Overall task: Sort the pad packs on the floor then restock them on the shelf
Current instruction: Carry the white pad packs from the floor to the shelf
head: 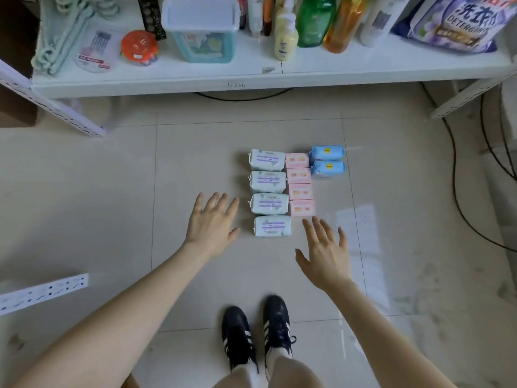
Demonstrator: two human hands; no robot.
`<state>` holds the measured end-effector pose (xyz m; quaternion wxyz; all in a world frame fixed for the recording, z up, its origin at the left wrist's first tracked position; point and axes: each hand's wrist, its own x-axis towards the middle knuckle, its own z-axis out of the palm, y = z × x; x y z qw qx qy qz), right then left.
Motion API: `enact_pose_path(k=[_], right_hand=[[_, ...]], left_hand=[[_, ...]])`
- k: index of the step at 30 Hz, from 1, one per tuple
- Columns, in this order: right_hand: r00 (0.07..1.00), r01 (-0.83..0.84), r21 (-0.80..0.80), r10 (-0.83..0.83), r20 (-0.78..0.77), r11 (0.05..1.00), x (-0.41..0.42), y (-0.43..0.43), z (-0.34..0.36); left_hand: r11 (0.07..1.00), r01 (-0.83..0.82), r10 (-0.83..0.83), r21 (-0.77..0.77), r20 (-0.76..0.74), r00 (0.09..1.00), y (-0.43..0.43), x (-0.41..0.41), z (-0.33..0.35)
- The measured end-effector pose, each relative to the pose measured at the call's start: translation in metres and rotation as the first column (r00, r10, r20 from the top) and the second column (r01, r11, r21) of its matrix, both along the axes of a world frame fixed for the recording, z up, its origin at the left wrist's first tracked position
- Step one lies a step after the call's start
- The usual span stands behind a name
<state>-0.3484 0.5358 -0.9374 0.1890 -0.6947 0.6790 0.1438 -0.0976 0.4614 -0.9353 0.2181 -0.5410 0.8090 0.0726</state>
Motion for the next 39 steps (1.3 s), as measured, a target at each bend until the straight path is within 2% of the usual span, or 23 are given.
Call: enact_pose_path(k=[7,16,22,26,33,39], right_hand=[[0.999,-0.035,0.057,0.033,0.023,0.998,0.003,-0.031,-0.145],[0.998,-0.035,0.092,0.030,0.049,0.995,0.000,-0.040,-0.258],[0.986,-0.021,0.047,0.013,0.164,0.999,-0.004,-0.044,-0.287],[0.967,-0.023,0.090,-0.001,0.256,0.996,-0.005,-0.040,-0.302],[0.894,0.132,0.137,-0.177,0.411,0.982,-0.006,-0.024,-0.317],[0.858,0.196,0.174,-0.255,0.447,0.965,-0.012,-0.025,-0.314]], left_hand=[[0.999,-0.004,0.005,0.032,-0.041,0.999,-0.032,-0.007,-0.149],[1.000,0.021,-0.016,0.023,-0.203,0.979,-0.064,-0.026,-0.255],[0.996,0.067,-0.046,0.066,-0.276,0.960,-0.080,-0.030,-0.286],[0.990,0.094,-0.056,0.104,-0.322,0.945,-0.085,-0.034,-0.297],[0.982,0.051,0.025,0.184,-0.392,0.920,-0.087,-0.044,-0.311],[0.972,-0.002,0.120,0.235,-0.487,0.865,-0.084,-0.049,-0.312]])
